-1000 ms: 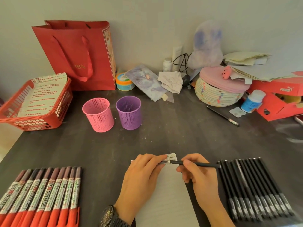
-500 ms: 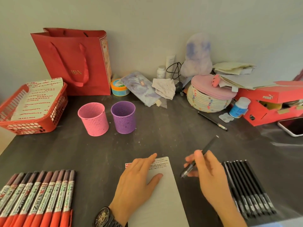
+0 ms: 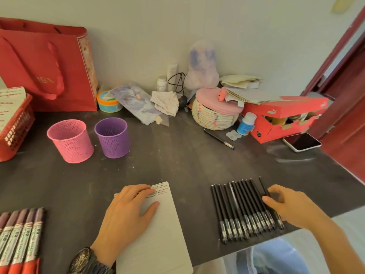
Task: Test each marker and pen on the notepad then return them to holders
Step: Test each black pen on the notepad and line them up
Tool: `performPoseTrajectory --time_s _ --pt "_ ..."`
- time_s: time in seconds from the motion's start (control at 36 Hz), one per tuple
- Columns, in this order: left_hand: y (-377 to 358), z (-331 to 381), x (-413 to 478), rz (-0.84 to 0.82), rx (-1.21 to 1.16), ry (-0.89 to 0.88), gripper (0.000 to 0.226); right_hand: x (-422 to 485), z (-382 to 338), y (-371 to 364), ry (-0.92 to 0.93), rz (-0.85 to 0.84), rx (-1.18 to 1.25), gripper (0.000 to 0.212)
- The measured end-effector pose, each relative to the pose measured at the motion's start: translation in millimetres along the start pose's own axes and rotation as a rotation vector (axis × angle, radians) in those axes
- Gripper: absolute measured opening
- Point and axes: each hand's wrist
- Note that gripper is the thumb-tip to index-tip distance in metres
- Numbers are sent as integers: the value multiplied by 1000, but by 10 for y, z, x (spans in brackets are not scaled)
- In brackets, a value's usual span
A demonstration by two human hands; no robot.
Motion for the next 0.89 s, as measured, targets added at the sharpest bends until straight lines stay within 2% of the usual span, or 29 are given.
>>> performPoseTrajectory --time_s 0.08,0.22,0.33,0.53,0.69,0.89 --pt "14 -3 -3 -12 -7 13 46 16 -20 -32 23 4 39 21" --pt "53 12 -2 -34 2 21 49 11 -57 -57 26 42 68 11" --pt "73 14 9 -43 -9 23 50 -2 -80 -60 26 80 112 5" --pt "51 22 -2 35 -7 -2 43 144 -173 -27 46 167 112 2" --pt "45 7 -1 37 -9 -10 37 777 -535 46 166 371 164 12" --pt "72 14 -26 6 4 13 35 1652 -987 209 223 320 107 48"
Point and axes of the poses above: each hand's wrist, its own x-axis towards the middle knuckle, its own y-axis out of the back of the hand, z = x × y, and after that the axes turned 14 degrees about y, right-handed
